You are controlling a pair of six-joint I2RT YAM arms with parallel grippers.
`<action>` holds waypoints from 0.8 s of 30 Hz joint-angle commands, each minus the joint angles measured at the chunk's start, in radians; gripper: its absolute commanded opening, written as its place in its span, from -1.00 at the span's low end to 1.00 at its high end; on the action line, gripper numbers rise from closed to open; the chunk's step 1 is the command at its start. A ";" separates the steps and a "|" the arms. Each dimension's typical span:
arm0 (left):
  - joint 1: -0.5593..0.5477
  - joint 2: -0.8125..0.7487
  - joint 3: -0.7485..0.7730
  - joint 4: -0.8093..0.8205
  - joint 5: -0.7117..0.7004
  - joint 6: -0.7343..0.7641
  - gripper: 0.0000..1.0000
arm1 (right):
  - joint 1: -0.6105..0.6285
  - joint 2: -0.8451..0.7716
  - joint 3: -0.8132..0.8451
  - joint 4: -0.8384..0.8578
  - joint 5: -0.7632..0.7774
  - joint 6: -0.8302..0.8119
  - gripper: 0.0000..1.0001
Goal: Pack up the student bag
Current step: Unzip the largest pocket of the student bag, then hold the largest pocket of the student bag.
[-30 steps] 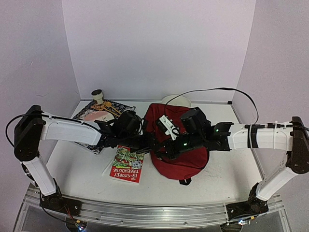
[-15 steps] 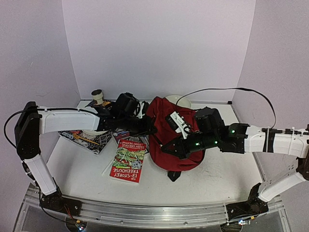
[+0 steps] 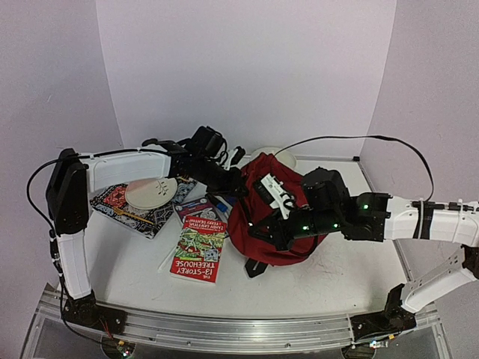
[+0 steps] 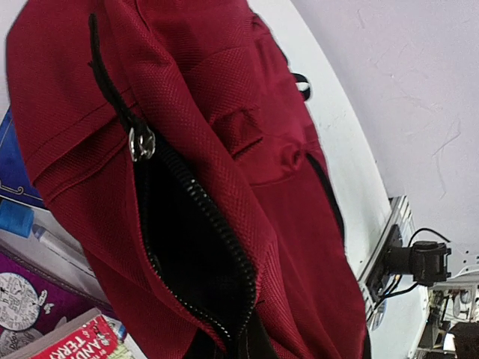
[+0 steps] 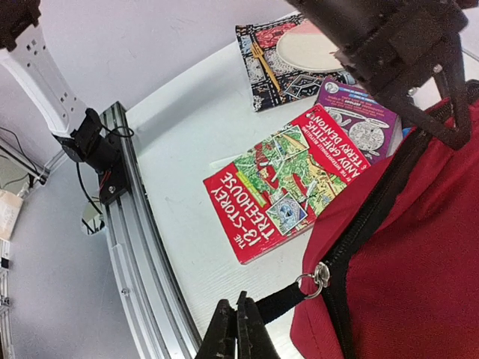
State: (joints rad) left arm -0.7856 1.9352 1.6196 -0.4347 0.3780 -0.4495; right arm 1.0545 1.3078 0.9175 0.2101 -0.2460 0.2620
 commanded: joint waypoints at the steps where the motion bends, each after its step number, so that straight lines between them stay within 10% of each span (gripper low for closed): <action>1: 0.095 0.072 0.090 0.054 -0.168 0.076 -0.96 | 0.122 0.024 0.097 -0.021 -0.212 -0.025 -1.00; 7: 0.095 0.102 0.114 0.054 -0.154 0.045 -0.82 | 0.124 0.137 0.146 -0.015 -0.065 -0.061 -1.00; 17: 0.095 -0.101 -0.089 0.057 -0.256 -0.078 0.23 | 0.071 0.252 0.239 0.027 0.049 -0.094 -1.00; 24: 0.076 -0.296 -0.348 0.112 -0.211 -0.207 0.43 | 0.050 0.294 0.254 0.060 0.021 -0.099 -1.00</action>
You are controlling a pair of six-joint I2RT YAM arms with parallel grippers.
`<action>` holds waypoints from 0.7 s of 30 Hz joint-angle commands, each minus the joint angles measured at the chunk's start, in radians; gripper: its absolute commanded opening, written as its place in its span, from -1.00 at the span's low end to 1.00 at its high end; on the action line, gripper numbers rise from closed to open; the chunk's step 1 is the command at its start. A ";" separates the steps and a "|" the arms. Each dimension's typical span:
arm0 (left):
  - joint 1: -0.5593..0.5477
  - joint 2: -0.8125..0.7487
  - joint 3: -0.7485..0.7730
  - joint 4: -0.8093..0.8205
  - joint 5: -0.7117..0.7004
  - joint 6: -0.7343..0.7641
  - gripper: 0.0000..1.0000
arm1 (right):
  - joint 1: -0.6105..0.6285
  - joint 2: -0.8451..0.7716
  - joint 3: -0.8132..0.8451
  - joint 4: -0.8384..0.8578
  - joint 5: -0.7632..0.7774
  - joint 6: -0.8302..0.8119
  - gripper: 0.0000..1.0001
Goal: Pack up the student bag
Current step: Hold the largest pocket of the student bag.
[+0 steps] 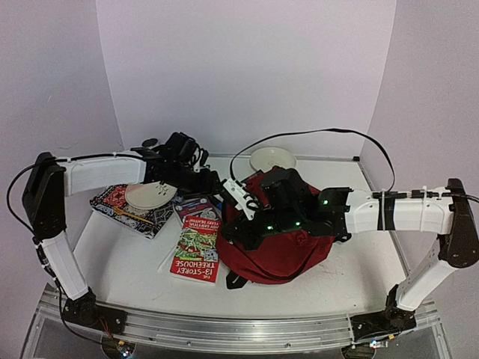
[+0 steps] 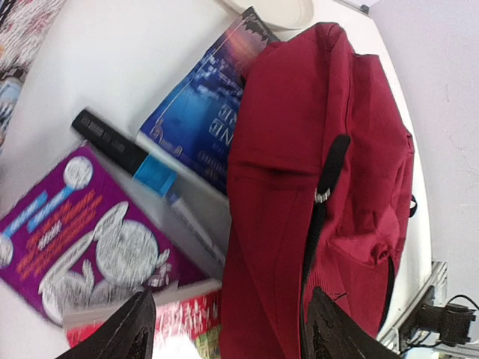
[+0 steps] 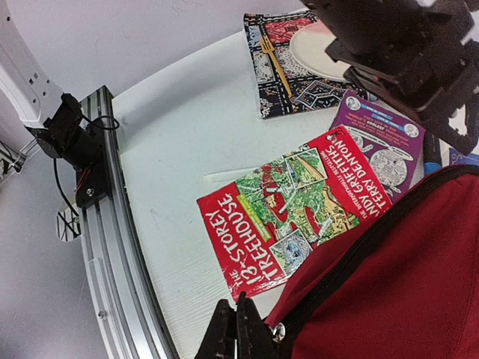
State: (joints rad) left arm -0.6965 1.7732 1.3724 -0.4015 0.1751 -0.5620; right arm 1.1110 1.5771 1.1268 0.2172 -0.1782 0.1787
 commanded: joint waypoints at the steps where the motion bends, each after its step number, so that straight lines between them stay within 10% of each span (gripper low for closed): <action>1: -0.023 -0.160 -0.132 0.093 -0.007 -0.112 0.44 | -0.008 0.030 0.045 0.055 -0.051 -0.016 -1.00; 14: -0.188 -0.244 -0.344 0.215 0.005 -0.266 0.44 | -0.015 0.062 0.061 0.068 -0.076 -0.027 -1.00; 21: -0.220 -0.233 -0.343 0.245 0.031 -0.258 -0.31 | -0.020 0.043 0.031 0.068 -0.062 -0.031 -1.00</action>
State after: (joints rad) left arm -0.9086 1.5517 1.0145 -0.2172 0.1911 -0.8258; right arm 1.0980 1.6333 1.1419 0.2464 -0.2290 0.1647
